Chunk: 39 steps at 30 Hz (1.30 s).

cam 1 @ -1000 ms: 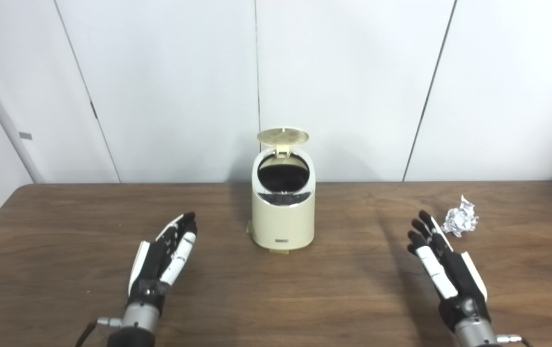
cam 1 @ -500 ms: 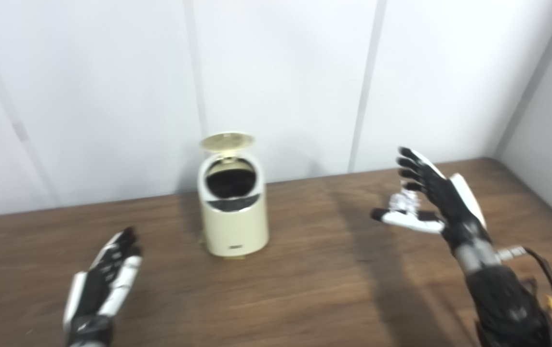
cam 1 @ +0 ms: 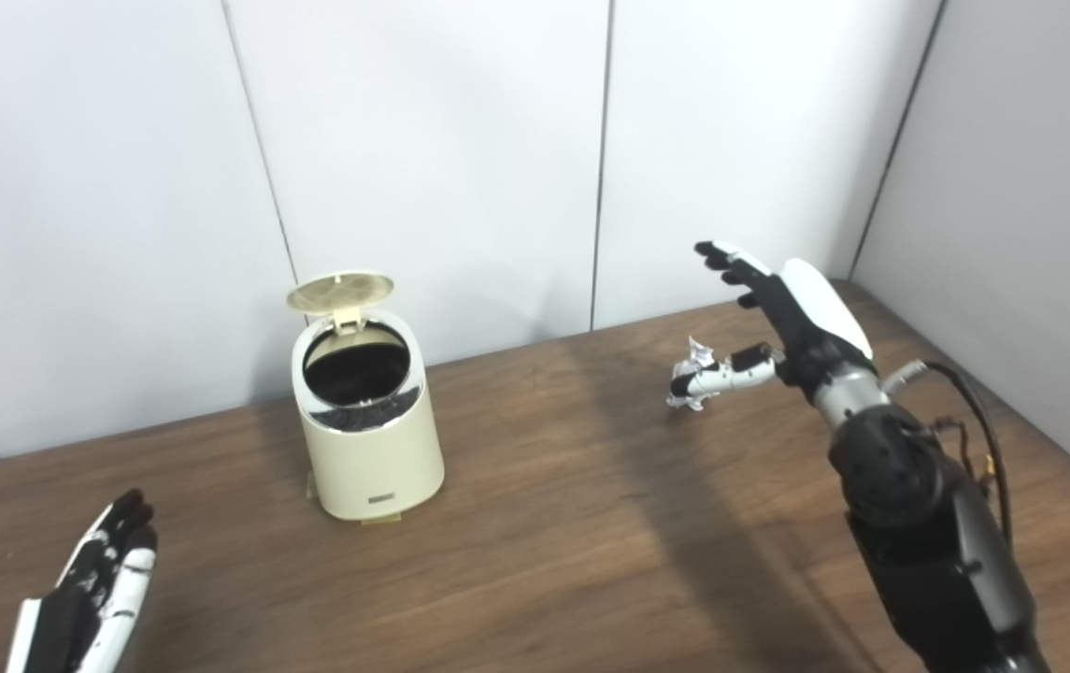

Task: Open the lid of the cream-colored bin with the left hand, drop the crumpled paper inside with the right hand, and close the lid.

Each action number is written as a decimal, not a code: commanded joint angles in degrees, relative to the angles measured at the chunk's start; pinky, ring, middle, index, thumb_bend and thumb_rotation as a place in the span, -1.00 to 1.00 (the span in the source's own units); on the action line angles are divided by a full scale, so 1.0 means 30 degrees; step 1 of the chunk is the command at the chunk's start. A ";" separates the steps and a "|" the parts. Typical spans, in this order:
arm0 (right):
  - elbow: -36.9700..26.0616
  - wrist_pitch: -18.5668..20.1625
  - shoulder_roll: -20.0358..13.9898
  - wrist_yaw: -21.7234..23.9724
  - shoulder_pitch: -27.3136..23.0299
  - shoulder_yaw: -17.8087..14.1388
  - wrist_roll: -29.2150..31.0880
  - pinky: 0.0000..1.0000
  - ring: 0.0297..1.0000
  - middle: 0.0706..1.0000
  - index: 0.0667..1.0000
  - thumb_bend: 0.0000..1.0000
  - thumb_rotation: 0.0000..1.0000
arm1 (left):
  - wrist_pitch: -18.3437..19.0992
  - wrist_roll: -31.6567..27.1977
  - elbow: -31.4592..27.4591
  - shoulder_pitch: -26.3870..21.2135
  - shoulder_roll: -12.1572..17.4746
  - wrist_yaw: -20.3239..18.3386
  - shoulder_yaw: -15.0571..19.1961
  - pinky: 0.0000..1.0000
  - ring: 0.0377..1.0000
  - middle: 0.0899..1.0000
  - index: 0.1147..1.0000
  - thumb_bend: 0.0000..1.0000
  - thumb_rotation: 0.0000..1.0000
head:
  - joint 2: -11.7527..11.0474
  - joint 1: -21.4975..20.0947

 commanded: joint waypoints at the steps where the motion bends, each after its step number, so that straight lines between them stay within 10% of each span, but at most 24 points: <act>1: 0.0454 -0.0023 -0.0996 0.0247 -0.1237 -0.0253 -0.0580 0.71 0.78 0.74 0.73 0.72 -0.83 | -0.0170 0.0545 -0.0901 -0.0501 0.0484 0.0085 -0.0148 0.72 0.79 0.76 0.82 -0.24 0.25 | 0.0026 -0.0021; 23: 0.9424 -0.0038 -0.2323 0.2980 -0.5290 0.3826 -0.4054 0.42 0.64 0.72 0.63 0.83 -0.84 | 0.2031 0.0591 -0.3090 -0.0347 0.0445 0.0192 -0.0457 0.71 0.80 0.76 0.82 -0.25 0.21 | 0.0669 0.0806; 39: 1.1583 -0.0815 -0.1626 0.0037 -0.5398 0.4183 -0.2371 0.47 0.66 0.70 0.60 0.77 -0.85 | 0.2131 0.1235 -0.3389 -0.0059 0.0451 0.0201 -0.0777 0.99 0.90 0.80 0.99 -0.42 0.03 | 0.0930 0.1342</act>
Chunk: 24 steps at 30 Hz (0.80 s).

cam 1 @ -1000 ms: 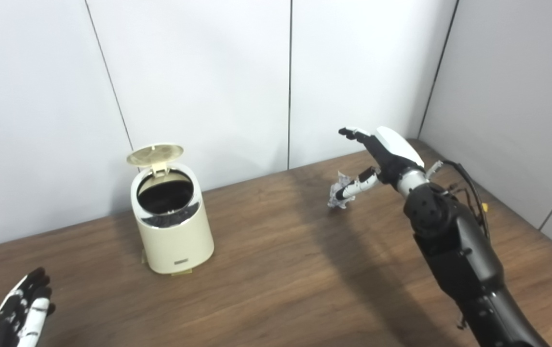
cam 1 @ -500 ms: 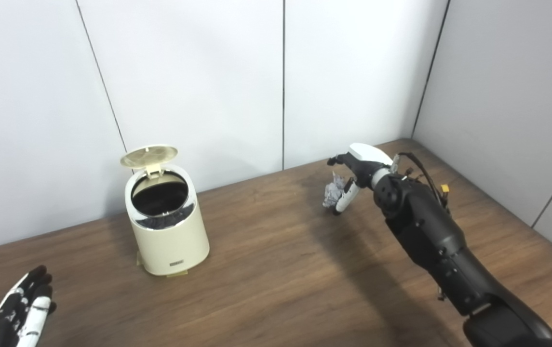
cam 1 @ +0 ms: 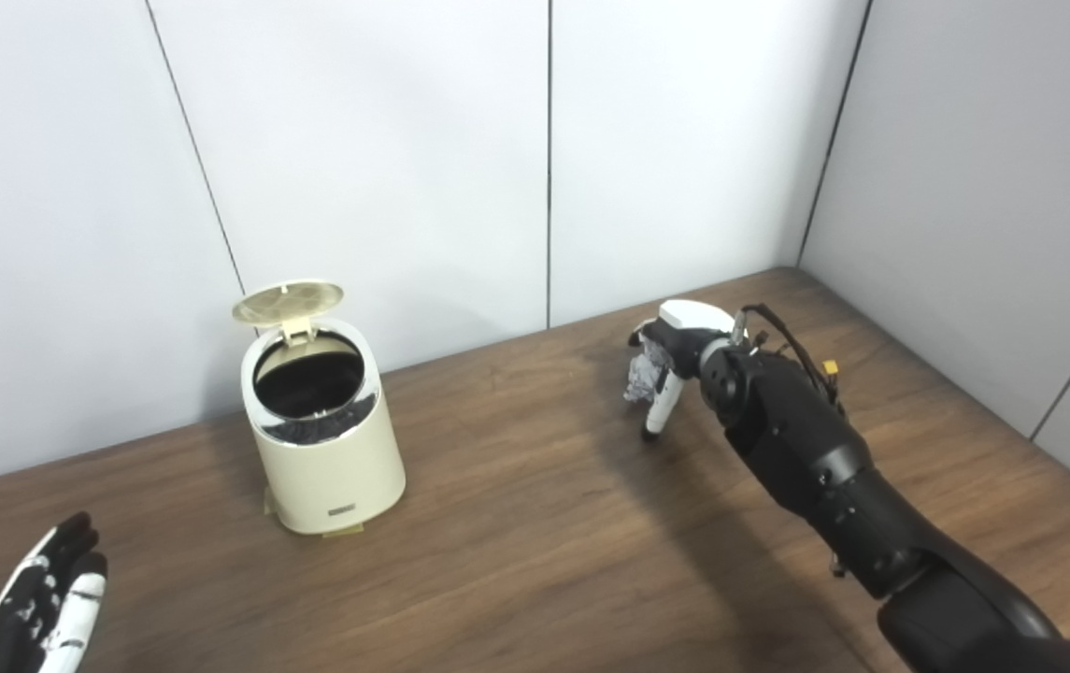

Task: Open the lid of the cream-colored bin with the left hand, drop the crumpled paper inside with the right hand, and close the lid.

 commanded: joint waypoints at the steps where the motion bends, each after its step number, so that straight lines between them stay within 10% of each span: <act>1: -0.0167 -0.0682 -0.0338 -0.1431 -0.0582 -0.0359 0.0596 0.44 0.64 0.69 0.59 0.77 -0.85 | -0.0589 0.0075 -0.0347 -0.0212 0.0045 0.0158 0.0095 1.00 0.91 0.80 1.00 -0.41 -0.01 | 0.0051 0.0025; 24: 0.0369 -0.0529 -0.1115 -0.3136 -0.0314 0.0776 0.1788 0.37 0.52 0.60 0.49 0.77 -0.99 | -0.0497 -0.0181 -0.0625 -0.0106 0.0227 -0.0179 0.0109 0.86 0.86 0.80 1.00 -0.29 -0.16 | 0.0488 0.0079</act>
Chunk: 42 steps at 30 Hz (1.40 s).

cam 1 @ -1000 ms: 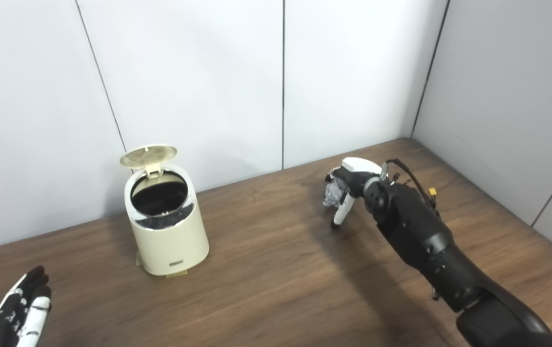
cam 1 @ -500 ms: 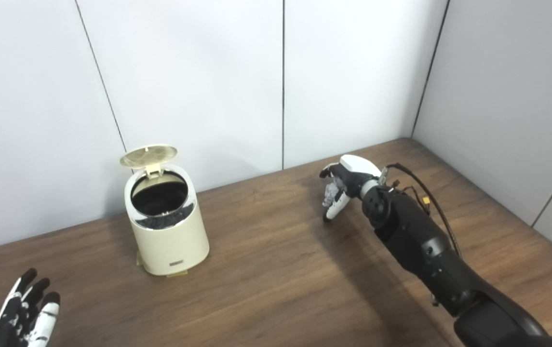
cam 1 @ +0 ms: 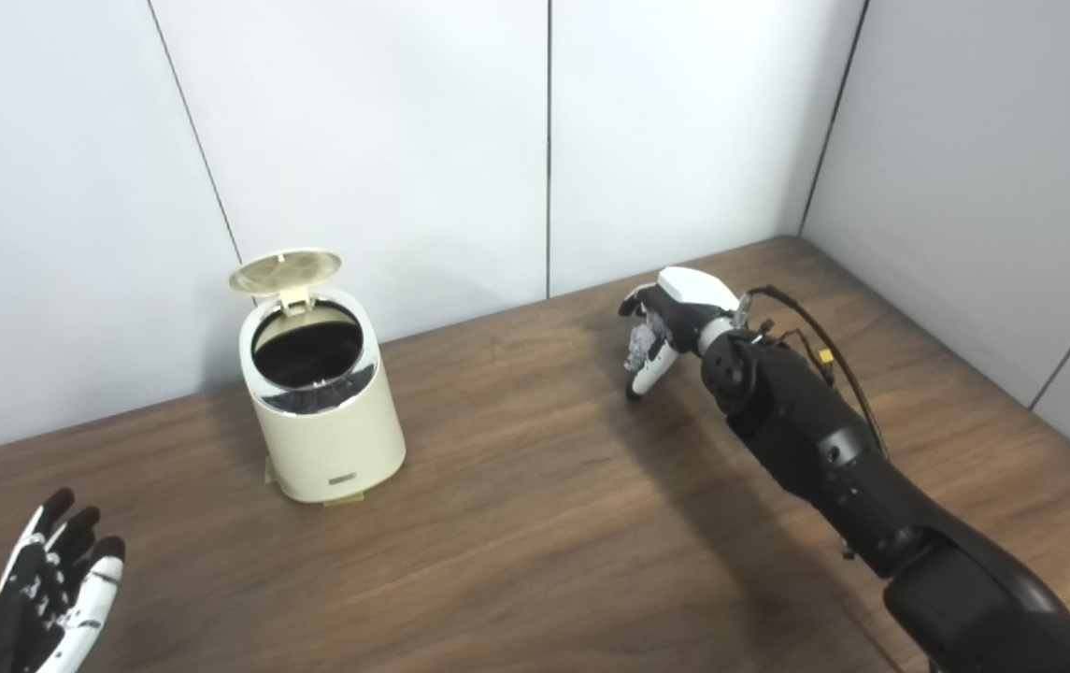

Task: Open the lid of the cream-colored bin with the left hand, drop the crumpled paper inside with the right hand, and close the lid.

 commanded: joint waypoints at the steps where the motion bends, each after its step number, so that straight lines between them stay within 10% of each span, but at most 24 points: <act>1: -0.0259 0.0128 -0.0740 -0.0435 -0.0609 -0.0183 0.0008 0.36 0.51 0.59 0.49 0.77 -0.99 | -0.0494 -0.0032 -0.0567 -0.0430 0.0235 -0.0056 0.0056 0.86 0.86 0.80 1.00 -0.29 -0.18 | 0.0020 -0.0038; 9: -0.1303 0.0040 -0.0869 -0.0718 -0.0073 -0.0338 0.0311 0.15 0.12 0.24 0.21 0.68 -1.00 | -0.0812 -0.0039 -0.0466 -0.0413 0.0425 -0.0183 0.0042 0.85 0.87 0.80 0.96 -0.30 -0.20 | 0.0232 -0.0041; 13: -0.1887 0.0135 -0.0801 -0.1306 0.0286 -0.0438 0.0207 -0.10 -0.18 -0.06 -0.09 0.04 -1.00 | -0.0838 0.0042 -0.0473 -0.0398 0.0540 -0.0250 0.0012 0.88 0.87 0.79 0.95 -0.29 -0.15 | 0.0290 -0.0024; 31: -0.2110 -0.0103 -0.0591 -0.2632 0.0495 -0.0731 0.0738 -0.32 -0.24 -0.11 -0.05 0.00 -1.00 | -0.1178 0.0064 -0.0195 -0.0359 0.0303 -0.0297 0.0011 0.85 0.86 0.80 0.93 -0.30 -0.20 | 0.0394 0.0357; 42: -0.5863 -0.0814 -0.0064 -0.2171 0.0419 -0.0519 0.1111 -0.26 -0.23 -0.12 -0.07 0.00 -1.00 | -0.1820 0.0388 0.0523 -0.0100 0.0037 -0.0184 -0.0249 0.89 0.87 0.80 0.92 -0.20 -0.09 | 0.0055 0.2260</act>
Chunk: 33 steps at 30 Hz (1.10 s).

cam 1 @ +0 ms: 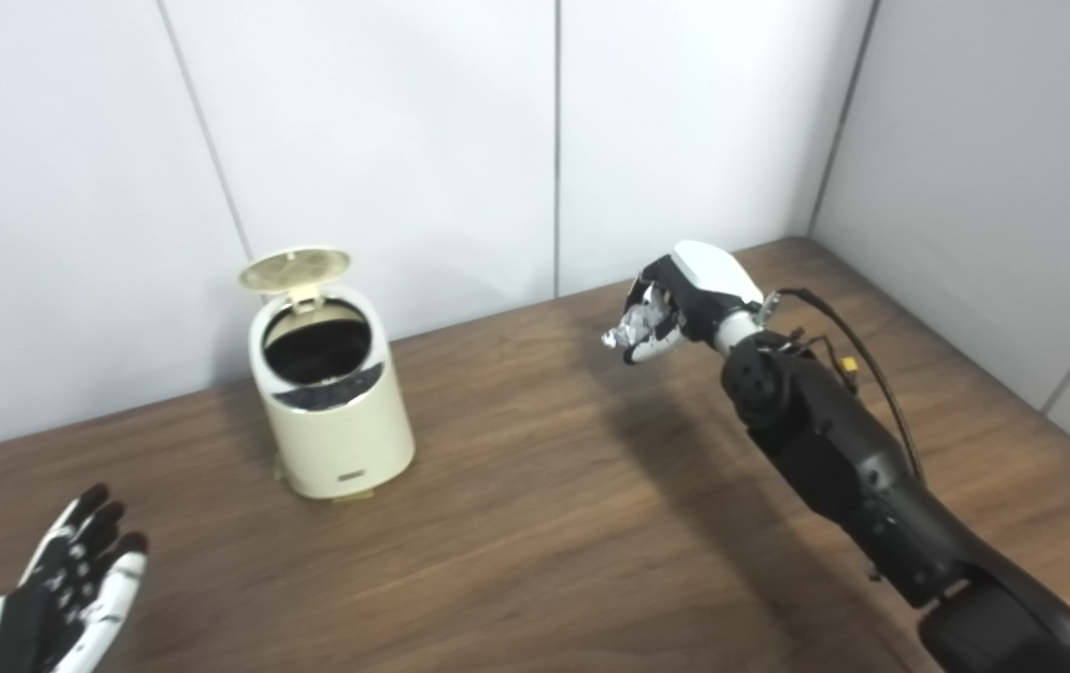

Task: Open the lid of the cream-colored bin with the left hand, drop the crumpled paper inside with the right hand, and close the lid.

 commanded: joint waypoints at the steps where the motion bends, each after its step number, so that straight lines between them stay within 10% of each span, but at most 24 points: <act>1: -0.1785 -0.0161 0.0020 0.0075 -0.0852 -0.0087 0.0010 -0.29 -0.23 -0.11 -0.08 0.00 -1.00 | -0.1131 0.0291 -0.0089 -0.0319 0.0044 0.0207 -0.0148 0.86 0.86 0.80 0.93 -0.20 -0.09 | -0.0078 0.0338; 21: -0.7530 -0.0638 0.3749 0.1434 -0.1715 0.1322 -0.0278 -0.19 -0.26 -0.05 -0.08 0.00 -1.00 | -0.3111 0.2325 0.1534 0.0323 -0.1005 0.1294 -0.1515 0.89 0.84 0.77 0.89 -0.04 0.07 | -0.1142 0.4676; 25: -0.7047 -0.1558 0.4248 0.0919 -0.2146 0.1562 -0.0643 0.54 -0.28 -0.10 -0.06 0.03 -1.00 | -0.3298 0.2514 0.1799 0.0310 -0.1393 0.1606 -0.1664 0.87 0.82 0.75 0.87 0.00 0.07 | -0.1432 0.5345; 33: -0.5622 -0.2442 0.5517 0.0450 -0.3067 0.1743 -0.0302 -0.41 -0.24 0.00 -0.05 -0.01 -1.00 | -0.4142 0.2600 0.2366 0.0470 -0.1711 0.1914 -0.1894 0.82 0.79 0.73 0.87 0.06 0.08 | -0.1695 0.6012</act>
